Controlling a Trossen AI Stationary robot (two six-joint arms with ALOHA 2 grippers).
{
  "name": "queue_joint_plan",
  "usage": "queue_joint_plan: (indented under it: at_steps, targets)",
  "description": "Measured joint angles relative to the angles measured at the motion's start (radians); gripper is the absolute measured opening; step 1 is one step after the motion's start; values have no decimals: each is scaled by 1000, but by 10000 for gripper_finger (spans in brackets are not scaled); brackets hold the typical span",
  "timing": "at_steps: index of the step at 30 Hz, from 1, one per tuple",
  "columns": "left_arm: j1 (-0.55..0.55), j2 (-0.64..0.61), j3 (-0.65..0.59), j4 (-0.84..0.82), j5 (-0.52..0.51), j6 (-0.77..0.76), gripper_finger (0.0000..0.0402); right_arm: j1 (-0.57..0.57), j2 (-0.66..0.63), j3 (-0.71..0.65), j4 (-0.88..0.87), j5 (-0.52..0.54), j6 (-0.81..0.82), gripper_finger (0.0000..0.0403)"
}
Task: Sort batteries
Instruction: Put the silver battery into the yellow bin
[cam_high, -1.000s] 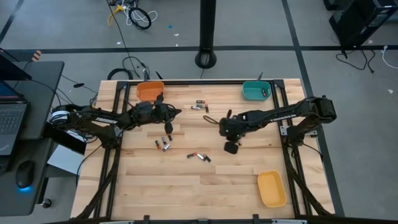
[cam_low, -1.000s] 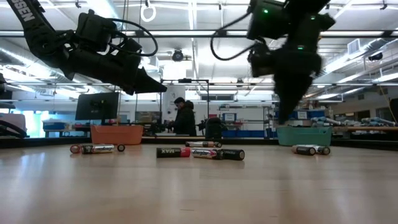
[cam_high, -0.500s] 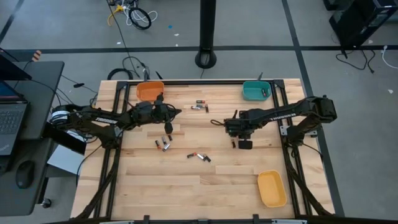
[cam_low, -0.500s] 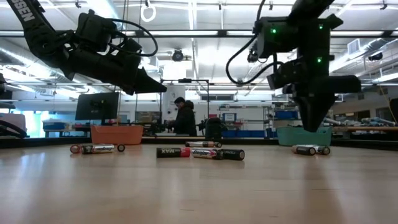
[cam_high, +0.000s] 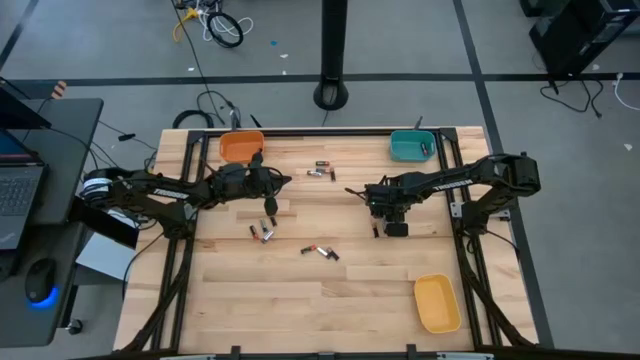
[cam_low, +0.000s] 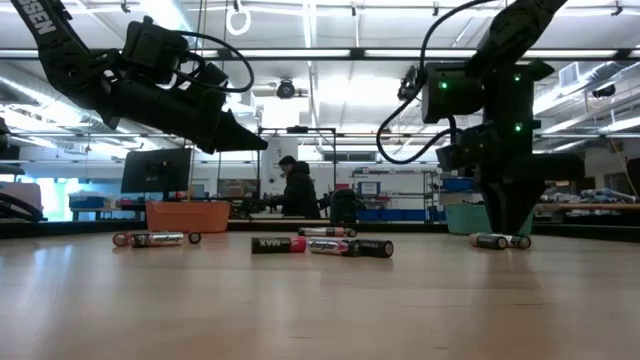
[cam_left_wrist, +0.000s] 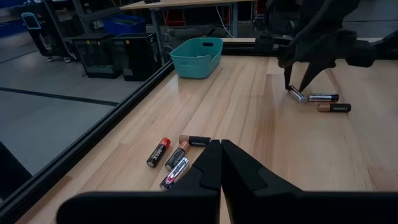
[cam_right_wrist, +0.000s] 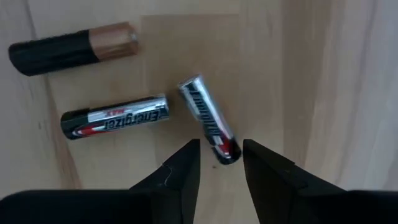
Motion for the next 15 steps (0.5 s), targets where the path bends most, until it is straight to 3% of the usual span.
queue_joint_plan:
  at_steps: [6,15]
  targets:
    - [0,0,0,0,0,0,12,-28,-4,-45,73,-71,-16,116]
    - [0,0,0,0,0,2,12,-40,-1,-38,66,-77,17,79]
